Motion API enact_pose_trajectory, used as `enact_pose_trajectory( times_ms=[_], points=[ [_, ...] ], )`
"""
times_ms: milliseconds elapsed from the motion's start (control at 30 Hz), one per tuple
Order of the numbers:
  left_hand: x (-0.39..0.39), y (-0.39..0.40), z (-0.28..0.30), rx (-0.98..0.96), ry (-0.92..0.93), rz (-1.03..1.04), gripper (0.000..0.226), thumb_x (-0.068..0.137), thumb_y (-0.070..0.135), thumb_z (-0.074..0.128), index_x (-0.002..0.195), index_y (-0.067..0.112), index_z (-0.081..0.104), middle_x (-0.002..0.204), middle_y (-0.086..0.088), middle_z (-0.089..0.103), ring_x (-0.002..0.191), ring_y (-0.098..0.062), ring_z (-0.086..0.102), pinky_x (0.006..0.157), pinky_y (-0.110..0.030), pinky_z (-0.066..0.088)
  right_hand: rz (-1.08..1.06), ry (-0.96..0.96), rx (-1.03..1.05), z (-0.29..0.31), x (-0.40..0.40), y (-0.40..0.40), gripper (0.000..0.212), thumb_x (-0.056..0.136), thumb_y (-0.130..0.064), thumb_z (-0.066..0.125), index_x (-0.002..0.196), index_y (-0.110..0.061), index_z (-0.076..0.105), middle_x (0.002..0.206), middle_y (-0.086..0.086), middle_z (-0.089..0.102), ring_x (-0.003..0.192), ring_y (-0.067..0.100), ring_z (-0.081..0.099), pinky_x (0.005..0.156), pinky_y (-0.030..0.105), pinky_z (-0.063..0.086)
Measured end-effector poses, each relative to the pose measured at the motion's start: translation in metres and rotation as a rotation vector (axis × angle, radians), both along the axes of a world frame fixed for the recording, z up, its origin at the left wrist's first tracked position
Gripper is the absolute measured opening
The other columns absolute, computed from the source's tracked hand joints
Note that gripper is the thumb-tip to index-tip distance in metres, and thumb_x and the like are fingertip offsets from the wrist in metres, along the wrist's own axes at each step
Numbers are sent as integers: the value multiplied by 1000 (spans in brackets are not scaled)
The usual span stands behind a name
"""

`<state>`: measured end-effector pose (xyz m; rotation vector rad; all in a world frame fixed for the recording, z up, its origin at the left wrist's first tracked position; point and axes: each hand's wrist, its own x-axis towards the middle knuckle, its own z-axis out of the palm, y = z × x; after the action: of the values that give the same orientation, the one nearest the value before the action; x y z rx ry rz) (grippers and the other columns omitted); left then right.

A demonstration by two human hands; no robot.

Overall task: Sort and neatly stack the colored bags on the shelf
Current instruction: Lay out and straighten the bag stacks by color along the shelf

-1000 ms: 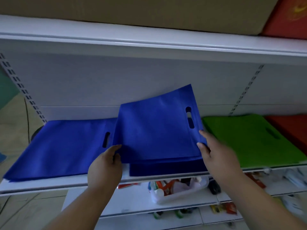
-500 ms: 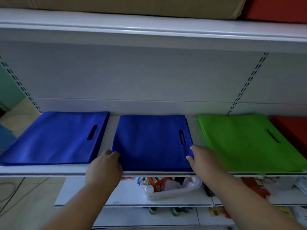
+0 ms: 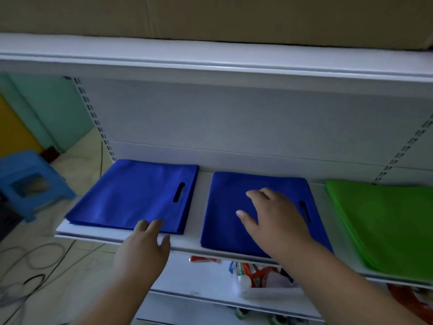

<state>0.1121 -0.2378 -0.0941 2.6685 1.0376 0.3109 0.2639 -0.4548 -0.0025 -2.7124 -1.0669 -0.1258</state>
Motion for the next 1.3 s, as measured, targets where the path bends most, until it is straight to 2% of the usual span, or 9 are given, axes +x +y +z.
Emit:
enact_pose_trajectory(
  times_ms=[133, 233, 467, 567, 667, 767, 967, 1133, 1300],
  points=[
    [-33, 54, -2, 9, 13, 65, 41, 92, 44, 53, 132, 34, 51, 116, 10, 53, 86, -12, 64, 56, -27, 43, 26, -3, 27, 2, -20, 57, 51, 96, -55, 40, 132, -20, 46, 120, -1, 55, 112, 20, 50, 93, 35, 45],
    [-55, 98, 0, 19, 34, 84, 41, 93, 44, 52, 132, 34, 52, 117, 12, 54, 85, -11, 63, 53, -26, 40, 10, -11, 22, 0, -32, 101, 51, 97, -54, 40, 134, -19, 44, 122, 0, 56, 113, 20, 50, 93, 35, 45],
    [-85, 203, 1, 48, 85, 81, 40, 92, 47, 50, 130, 37, 52, 133, 11, 46, 74, -11, 60, 52, -23, 45, -87, 42, -3, -26, -55, 179, 46, 95, -54, 45, 126, -20, 48, 104, -2, 62, 98, 19, 54, 79, 32, 46],
    [-86, 231, 2, 24, 92, 37, 40, 94, 47, 48, 133, 39, 50, 131, 13, 49, 74, -7, 57, 51, -21, 44, -154, 77, -79, -42, -67, 193, 48, 96, -55, 40, 130, -21, 44, 101, -4, 63, 102, 18, 52, 75, 28, 43],
    [-82, 247, 2, -19, 97, -36, 38, 95, 46, 45, 133, 39, 48, 120, 15, 54, 75, -4, 57, 55, -20, 49, -212, 108, -184, -58, -79, 204, 52, 97, -57, 36, 135, -22, 40, 96, -4, 66, 112, 21, 47, 74, 29, 37],
    [-80, 255, 0, -44, 93, -86, 37, 96, 44, 45, 131, 37, 50, 116, 15, 57, 78, -4, 58, 59, -21, 52, -263, 118, -232, -66, -87, 213, 50, 98, -57, 32, 133, -22, 40, 94, -5, 66, 112, 21, 45, 77, 31, 41],
    [-79, 265, -3, -47, 38, -124, 34, 98, 38, 46, 129, 33, 57, 118, 15, 60, 77, -4, 59, 60, -19, 50, -376, 188, -58, -67, -94, 216, 42, 98, -50, 41, 128, -21, 47, 97, 2, 62, 103, 18, 49, 74, 32, 50],
    [-86, 272, -2, -7, 20, -117, 31, 98, 31, 46, 124, 31, 63, 116, 15, 63, 73, -8, 62, 58, -23, 52, -395, 276, 56, -73, -105, 217, 44, 96, -50, 45, 131, -24, 47, 102, 0, 55, 79, 16, 54, 71, 31, 52],
    [-97, 280, -2, -34, 10, -105, 25, 93, 25, 53, 112, 29, 68, 99, 14, 65, 70, -10, 61, 56, -26, 53, -424, 216, 45, -75, -112, 212, 53, 94, -53, 48, 135, -20, 47, 113, -2, 61, 104, 15, 52, 81, 30, 49]
  ],
)
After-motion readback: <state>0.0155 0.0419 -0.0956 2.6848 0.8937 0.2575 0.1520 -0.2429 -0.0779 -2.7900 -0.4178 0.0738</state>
